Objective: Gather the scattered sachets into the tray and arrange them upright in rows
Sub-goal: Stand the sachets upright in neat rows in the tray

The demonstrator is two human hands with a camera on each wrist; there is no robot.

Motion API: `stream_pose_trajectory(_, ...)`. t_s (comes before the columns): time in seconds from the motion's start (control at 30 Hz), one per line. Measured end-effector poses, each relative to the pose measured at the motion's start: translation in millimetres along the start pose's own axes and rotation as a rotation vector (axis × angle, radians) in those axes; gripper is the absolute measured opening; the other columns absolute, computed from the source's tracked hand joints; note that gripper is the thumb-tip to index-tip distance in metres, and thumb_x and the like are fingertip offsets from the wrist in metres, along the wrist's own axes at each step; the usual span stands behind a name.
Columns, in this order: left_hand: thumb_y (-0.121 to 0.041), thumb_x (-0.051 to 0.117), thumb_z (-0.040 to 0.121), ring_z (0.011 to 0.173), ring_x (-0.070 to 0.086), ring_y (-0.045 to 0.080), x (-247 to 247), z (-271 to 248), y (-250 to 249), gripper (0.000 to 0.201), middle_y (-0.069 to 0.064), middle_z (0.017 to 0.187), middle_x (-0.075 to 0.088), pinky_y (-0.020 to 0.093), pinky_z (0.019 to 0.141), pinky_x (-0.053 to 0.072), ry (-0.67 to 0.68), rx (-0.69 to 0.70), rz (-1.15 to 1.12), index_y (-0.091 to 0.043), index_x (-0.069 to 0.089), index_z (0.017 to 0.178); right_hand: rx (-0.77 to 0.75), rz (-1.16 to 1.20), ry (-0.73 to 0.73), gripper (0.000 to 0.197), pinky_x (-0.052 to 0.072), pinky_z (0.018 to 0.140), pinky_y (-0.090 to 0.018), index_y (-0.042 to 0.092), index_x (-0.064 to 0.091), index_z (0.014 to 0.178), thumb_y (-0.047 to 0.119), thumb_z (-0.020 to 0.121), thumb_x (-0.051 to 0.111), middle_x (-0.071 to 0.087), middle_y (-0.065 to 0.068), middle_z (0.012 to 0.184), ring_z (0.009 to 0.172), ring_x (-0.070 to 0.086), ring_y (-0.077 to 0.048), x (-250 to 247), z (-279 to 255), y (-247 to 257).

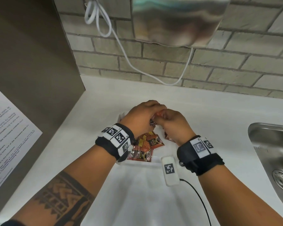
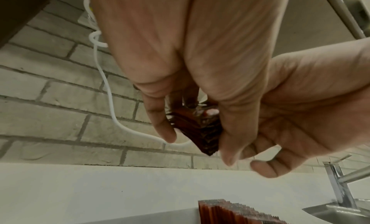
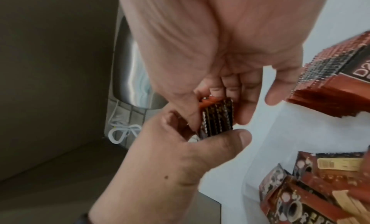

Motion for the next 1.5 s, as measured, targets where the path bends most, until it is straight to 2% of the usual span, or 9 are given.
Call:
stream_pose_trajectory(0.1, -0.008, 0.079, 0.073, 0.122, 0.051, 0.019, -1.6, 1.6, -1.6, 0.096, -0.001, 0.142, 0.048, 0.037, 0.094, 0.052, -0.024, 0.021, -0.043, -0.031, 0.035, 0.156, 0.055, 0.077, -0.044, 0.032, 0.052, 0.075, -0.043, 0.02, 0.074, 0.089, 0.049, 0.076, 0.071, 0.076, -0.004, 0.086, 0.083, 0.07, -0.022, -3.7, -4.4, -3.1)
stream_pose_trajectory(0.27, -0.039, 0.095, 0.059, 0.136, 0.038, 0.008, -6.6, 2.3, 6.8, 0.149, -0.01, 0.158, 0.024, 0.026, 0.104, 0.045, -0.08, -0.24, -0.685, -0.043, -0.018, 0.156, 0.135, 0.372, 0.049, 0.015, 0.049, 0.067, -0.026, 0.012, 0.076, 0.1, 0.02, 0.089, 0.071, 0.077, -0.005, 0.095, 0.084, 0.072, -0.016, -17.7, -13.5, 0.6)
stream_pose_trajectory(0.33, -0.047, 0.093, 0.059, 0.139, 0.041, 0.012, -5.4, 1.4, 8.0, 0.145, -0.008, 0.161, 0.028, 0.034, 0.103, 0.048, -0.087, -0.389, -1.117, -0.04, -0.012, 0.158, 0.145, 0.422, 0.101, 0.023, 0.05, 0.076, -0.032, 0.011, 0.073, 0.11, 0.023, 0.09, 0.07, 0.076, -0.007, 0.106, 0.098, 0.071, -0.019, -17.0, -16.6, 2.3)
stream_pose_trajectory(0.43, -0.024, 0.081, 0.076, 0.123, 0.062, 0.023, 0.7, 1.5, 0.4, 0.094, 0.004, 0.147, 0.054, 0.046, 0.097, 0.055, -0.015, -0.493, -1.527, -0.025, 0.033, 0.156, 0.134, 0.465, 0.14, 0.043, 0.04, 0.102, -0.07, 0.012, 0.072, 0.115, 0.039, 0.082, 0.077, 0.073, -0.014, 0.115, 0.119, 0.059, -0.044, -10.6, -19.3, 5.4)
stream_pose_trajectory(0.63, -0.012, 0.058, 0.1, 0.122, 0.062, 0.025, 6.3, 1.4, -16.3, 0.039, 0.011, 0.141, 0.06, 0.046, 0.086, 0.058, 0.078, -0.331, -1.519, -0.014, 0.057, 0.139, 0.049, 0.427, 0.108, 0.03, 0.047, 0.106, -0.055, 0.012, 0.069, 0.119, 0.026, 0.093, 0.067, 0.073, -0.008, 0.117, 0.114, 0.067, -0.024, -13.5, -24.3, 5.4)
stream_pose_trajectory(0.8, -0.013, 0.057, 0.102, 0.111, 0.067, 0.03, 7.4, -0.6, -12.3, 0.032, 0.018, 0.129, 0.066, 0.044, 0.084, 0.061, 0.012, -0.344, -1.446, -0.008, 0.057, 0.133, -0.014, -0.032, -0.125, 0.037, 0.052, 0.073, -0.016, 0.029, 0.059, 0.126, 0.034, 0.091, 0.071, 0.056, 0.005, 0.118, 0.094, 0.059, -0.002, -31.2, -26.4, 11.0)
stream_pose_trajectory(0.9, -0.01, 0.061, 0.098, 0.09, 0.069, 0.021, 6.6, -3.7, -15.1, 0.029, 0.012, 0.104, 0.069, 0.032, 0.067, 0.061, 0.053, -0.316, -1.367, -0.009, 0.061, 0.127, -0.13, -0.028, -0.245, 0.024, 0.046, 0.071, -0.016, 0.028, 0.063, 0.114, 0.025, 0.092, 0.069, 0.06, 0.006, 0.106, 0.083, 0.058, -0.002, -47.3, -25.7, 19.8)
stream_pose_trajectory(1.13, 0.007, 0.067, 0.09, 0.067, 0.063, 0.006, 12.5, -5.1, -22.8, 0.036, 0.003, 0.087, 0.065, 0.017, 0.058, 0.05, 0.065, -0.278, -1.271, -0.001, 0.054, 0.123, -0.102, -0.092, -0.032, 0.015, 0.057, 0.079, -0.032, 0.025, 0.074, 0.089, 0.019, 0.079, 0.082, 0.07, 0.007, 0.083, 0.074, 0.067, -0.007, -56.3, -14.8, 24.8)
stream_pose_trajectory(1.5, -0.003, 0.082, 0.081, 0.078, 0.065, 0.014, 20.7, -4.3, -22.3, 0.038, -0.008, 0.083, 0.067, 0.038, 0.067, 0.059, 0.086, -0.253, -1.008, -0.018, 0.061, 0.109, -0.163, -0.06, 0.023, 0.011, 0.058, 0.082, -0.03, 0.021, 0.075, 0.087, 0.011, 0.085, 0.077, 0.076, -0.002, 0.086, 0.083, 0.072, -0.018, -65.9, -17.3, 21.8)
Point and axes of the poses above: each hand's wrist, its own z-axis towards the middle knuckle, its own x-axis out of the palm, y = z × x, the point moved 3 cm from there along z, towards the middle knuckle
